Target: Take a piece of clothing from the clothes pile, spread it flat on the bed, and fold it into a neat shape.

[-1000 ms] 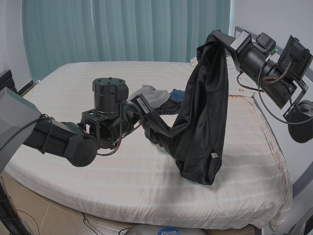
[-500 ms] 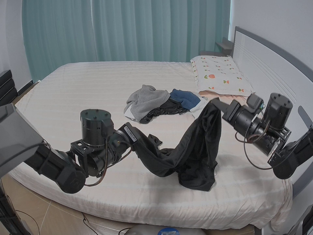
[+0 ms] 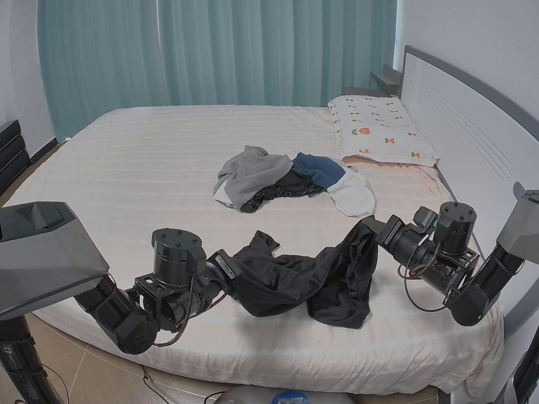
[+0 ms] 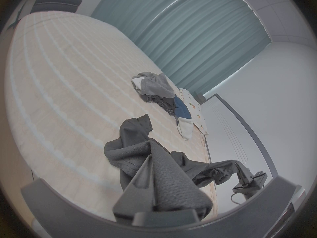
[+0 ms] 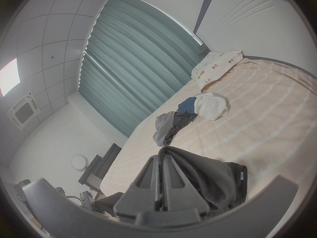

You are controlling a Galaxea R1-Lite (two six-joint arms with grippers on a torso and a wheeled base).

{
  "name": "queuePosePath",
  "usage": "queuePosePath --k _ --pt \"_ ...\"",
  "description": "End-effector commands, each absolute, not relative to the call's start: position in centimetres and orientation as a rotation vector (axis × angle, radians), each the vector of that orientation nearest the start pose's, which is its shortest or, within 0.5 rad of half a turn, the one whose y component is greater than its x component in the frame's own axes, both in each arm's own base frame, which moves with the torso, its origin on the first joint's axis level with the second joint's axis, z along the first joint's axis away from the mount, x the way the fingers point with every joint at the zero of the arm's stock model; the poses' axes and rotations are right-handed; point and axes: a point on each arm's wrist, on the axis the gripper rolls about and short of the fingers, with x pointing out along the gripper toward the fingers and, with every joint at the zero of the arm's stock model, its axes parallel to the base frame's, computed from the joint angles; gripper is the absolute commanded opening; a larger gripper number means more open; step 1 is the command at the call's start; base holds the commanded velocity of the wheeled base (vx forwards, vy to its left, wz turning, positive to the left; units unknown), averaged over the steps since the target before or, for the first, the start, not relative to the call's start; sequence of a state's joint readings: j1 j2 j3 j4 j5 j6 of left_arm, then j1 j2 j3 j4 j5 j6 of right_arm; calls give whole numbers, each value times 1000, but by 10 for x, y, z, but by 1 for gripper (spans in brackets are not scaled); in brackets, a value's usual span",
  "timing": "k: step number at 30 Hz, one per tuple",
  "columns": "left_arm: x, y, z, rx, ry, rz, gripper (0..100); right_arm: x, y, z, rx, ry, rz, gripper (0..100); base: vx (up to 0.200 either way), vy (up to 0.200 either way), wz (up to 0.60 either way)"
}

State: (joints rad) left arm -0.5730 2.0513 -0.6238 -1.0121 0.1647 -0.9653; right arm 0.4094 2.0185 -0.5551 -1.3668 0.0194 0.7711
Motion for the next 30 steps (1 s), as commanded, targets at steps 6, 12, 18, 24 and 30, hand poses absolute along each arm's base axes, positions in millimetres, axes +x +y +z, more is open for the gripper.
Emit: queuePosePath --k 6,12,18,24,30 --pt "279 -173 56 -807 571 -150 0 300 131 84 734 284 358 0 -200 0 0" --pt "277 -171 53 -805 574 -151 0 298 128 87 731 280 353 0 0 0 0" --pt "278 -172 53 -811 568 -156 0 299 128 88 728 263 332 0 0 0 0" --pt "278 -172 54 -810 558 -153 0 297 129 91 725 248 338 0 0 0 0" --pt "283 -163 57 -832 537 -142 0 295 129 92 727 239 345 0 0 0 0"
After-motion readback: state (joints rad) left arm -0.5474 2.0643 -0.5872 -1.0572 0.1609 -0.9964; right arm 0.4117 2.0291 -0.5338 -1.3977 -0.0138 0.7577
